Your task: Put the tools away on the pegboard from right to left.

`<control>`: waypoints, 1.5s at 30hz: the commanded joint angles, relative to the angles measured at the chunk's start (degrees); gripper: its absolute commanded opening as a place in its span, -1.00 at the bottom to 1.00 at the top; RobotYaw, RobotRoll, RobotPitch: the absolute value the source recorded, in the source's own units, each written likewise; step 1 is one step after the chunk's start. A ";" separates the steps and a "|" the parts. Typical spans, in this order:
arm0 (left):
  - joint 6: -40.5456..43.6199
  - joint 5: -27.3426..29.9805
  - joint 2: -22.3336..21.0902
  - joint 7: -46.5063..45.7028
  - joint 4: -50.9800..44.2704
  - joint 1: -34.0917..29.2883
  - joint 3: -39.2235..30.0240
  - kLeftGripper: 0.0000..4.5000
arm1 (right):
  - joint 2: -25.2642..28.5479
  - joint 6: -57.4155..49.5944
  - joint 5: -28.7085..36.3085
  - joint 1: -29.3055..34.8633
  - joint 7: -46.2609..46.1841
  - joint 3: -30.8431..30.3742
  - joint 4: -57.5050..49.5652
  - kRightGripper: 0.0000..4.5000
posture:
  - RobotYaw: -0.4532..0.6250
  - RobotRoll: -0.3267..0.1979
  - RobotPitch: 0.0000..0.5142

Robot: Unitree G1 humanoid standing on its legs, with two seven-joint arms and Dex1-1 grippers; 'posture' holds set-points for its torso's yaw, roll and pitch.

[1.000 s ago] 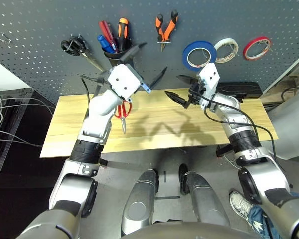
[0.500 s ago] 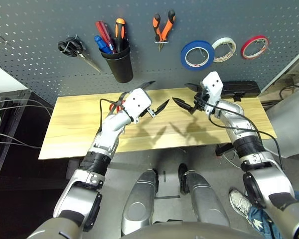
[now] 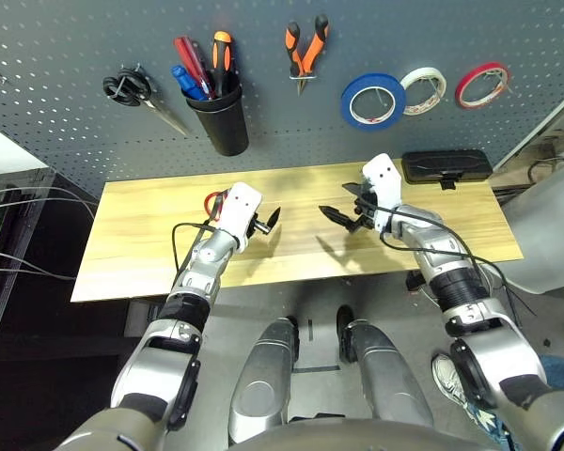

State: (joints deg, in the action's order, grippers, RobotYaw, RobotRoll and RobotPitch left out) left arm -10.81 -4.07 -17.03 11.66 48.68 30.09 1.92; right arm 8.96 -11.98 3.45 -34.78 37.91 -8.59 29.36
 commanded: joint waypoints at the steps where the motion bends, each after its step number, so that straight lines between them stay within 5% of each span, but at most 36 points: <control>1: 1.50 1.21 0.33 -2.68 2.34 0.02 -2.63 0.99 | -0.65 -0.83 -0.65 1.40 -0.48 -1.24 -0.99 1.00 | 0.05 0.25 0.40; 20: 1.17 6.08 -2.94 -12.06 15.51 4.69 -13.39 0.99 | -2.13 -4.46 0.24 0.98 -1.34 -1.63 -5.98 1.00 | -0.03 0.25 0.50; 45: 6.05 8.10 -2.60 -15.50 22.07 5.67 -16.40 0.99 | 0.21 -11.84 0.65 7.96 -0.89 -2.97 -18.73 1.00 | -0.11 0.25 0.41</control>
State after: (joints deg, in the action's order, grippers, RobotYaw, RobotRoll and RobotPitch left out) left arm -6.92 4.43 -20.22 -4.64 67.91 37.50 -14.96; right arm 9.11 -22.93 3.62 -27.91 36.69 -10.44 11.43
